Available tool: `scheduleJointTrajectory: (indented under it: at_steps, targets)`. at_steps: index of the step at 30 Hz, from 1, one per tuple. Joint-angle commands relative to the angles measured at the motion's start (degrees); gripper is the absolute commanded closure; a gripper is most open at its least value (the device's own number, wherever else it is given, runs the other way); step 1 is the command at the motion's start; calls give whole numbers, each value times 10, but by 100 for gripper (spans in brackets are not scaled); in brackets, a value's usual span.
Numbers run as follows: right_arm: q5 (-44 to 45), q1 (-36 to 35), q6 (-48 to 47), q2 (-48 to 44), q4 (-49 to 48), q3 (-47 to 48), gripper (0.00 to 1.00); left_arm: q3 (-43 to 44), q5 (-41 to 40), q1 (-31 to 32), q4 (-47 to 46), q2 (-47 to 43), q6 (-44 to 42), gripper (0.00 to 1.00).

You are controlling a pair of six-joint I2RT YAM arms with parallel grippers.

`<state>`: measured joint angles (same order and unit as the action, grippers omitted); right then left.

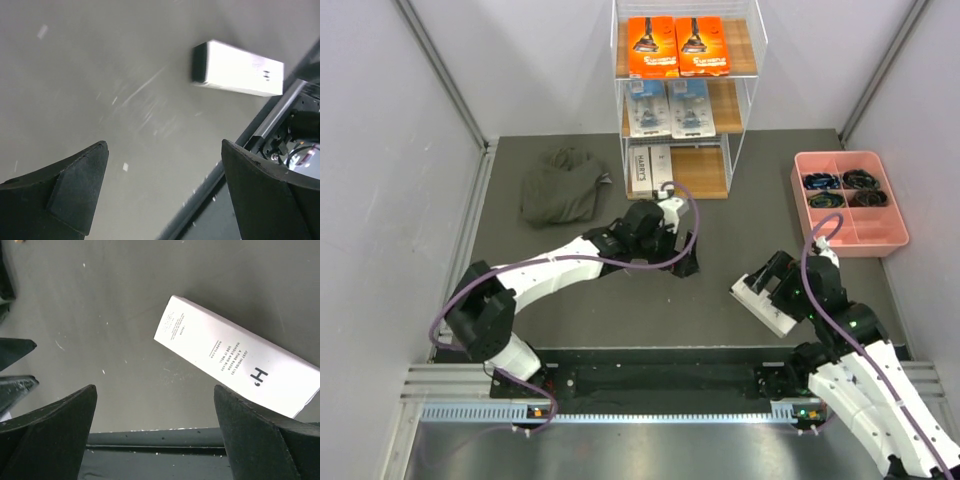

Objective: Place and organize the shaving razors onto the shelf

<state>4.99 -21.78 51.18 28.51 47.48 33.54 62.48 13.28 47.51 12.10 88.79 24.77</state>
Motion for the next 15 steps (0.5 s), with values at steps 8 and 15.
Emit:
scheduleJointTrajectory:
  at_steps: [8, 15]
  targets:
    - [-202, 208, -26, 27, -68, -34, 1, 54, 75, 99, -178, 102, -341, 1]
    - [-338, 384, -81, 100, -141, -53, 1, 97, 109, 125, -218, 175, -474, 1]
